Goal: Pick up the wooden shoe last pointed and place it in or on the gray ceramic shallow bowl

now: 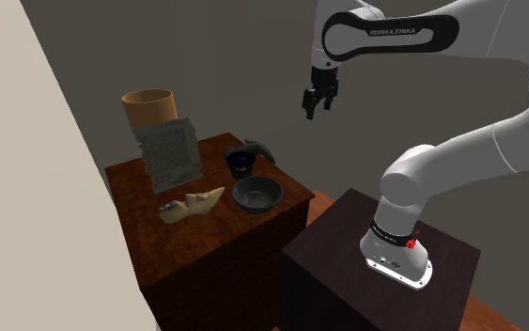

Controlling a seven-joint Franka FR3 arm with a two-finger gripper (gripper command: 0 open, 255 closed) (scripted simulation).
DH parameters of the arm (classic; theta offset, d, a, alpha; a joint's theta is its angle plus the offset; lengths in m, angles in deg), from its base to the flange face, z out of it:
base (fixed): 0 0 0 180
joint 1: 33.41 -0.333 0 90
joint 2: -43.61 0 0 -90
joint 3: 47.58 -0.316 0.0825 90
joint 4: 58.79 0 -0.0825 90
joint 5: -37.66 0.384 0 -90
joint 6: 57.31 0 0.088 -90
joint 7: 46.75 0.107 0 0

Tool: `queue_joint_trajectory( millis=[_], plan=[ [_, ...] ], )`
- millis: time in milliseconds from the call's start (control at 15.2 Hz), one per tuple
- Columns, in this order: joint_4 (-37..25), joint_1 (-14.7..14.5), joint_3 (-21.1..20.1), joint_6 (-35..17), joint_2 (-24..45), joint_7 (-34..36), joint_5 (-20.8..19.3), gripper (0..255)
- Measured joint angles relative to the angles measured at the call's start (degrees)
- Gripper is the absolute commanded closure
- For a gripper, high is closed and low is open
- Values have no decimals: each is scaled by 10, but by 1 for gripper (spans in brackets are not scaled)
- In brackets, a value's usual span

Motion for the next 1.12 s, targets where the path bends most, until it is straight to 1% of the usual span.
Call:
queue_joint_trajectory(
  millis=[66,264,792,1122],
  plan=[
    [0,0,0,0,0,0,0,0],
    [-16,-11,-8,-27,43,-17,-6,0],
    [-55,-49,-49,-127,186,-68,-33,0],
    [-114,-68,-80,-168,291,-90,-62,0]
  ],
)
